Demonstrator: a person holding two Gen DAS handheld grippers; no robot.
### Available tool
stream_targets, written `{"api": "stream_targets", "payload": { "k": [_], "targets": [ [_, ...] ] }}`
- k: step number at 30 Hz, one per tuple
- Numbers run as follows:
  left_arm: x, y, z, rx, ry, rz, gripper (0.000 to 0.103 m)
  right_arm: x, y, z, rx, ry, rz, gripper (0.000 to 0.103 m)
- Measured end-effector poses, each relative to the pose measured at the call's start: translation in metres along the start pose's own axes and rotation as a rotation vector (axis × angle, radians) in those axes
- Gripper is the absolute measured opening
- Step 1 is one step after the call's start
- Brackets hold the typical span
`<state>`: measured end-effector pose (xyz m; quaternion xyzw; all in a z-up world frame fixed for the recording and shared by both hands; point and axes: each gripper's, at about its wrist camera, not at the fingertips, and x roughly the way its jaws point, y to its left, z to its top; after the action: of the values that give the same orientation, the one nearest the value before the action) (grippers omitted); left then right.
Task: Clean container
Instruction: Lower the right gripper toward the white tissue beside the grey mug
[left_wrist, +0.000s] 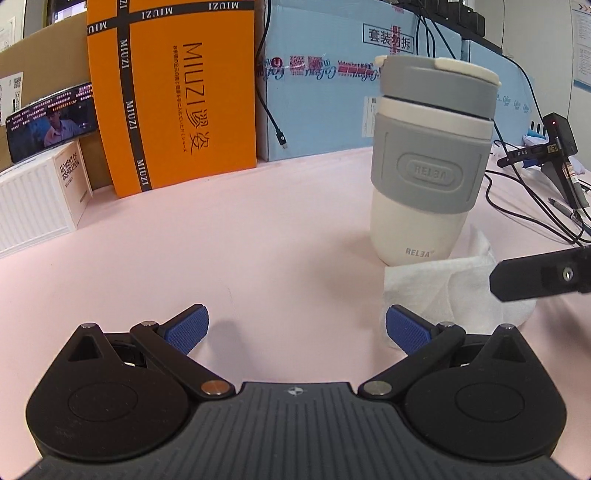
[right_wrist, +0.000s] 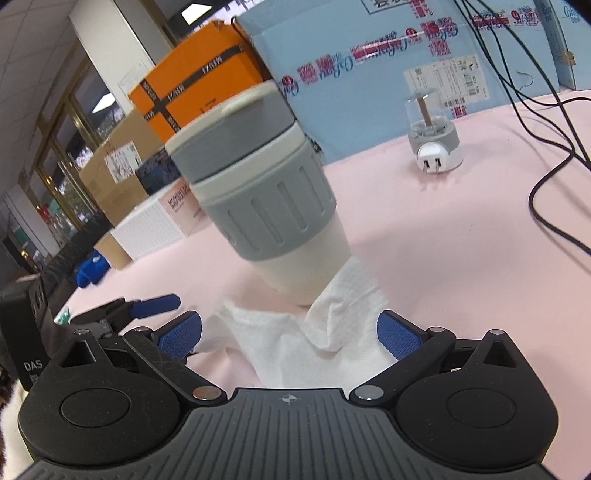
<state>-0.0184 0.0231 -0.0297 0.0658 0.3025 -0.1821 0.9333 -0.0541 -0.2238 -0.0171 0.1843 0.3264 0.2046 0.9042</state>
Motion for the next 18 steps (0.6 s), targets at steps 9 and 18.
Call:
{"api": "stream_targets", "payload": {
  "k": [9,18],
  "targets": [
    [0.002,-0.001,-0.002,0.005,0.019,-0.004,0.103,-0.002,0.026,-0.015,-0.065,-0.015,-0.061,0.102],
    [-0.033,0.033,-0.007,-0.091,-0.074,0.0,0.103,0.006,0.029,-0.019,-0.093,-0.014,-0.093,0.1]
  ]
}}
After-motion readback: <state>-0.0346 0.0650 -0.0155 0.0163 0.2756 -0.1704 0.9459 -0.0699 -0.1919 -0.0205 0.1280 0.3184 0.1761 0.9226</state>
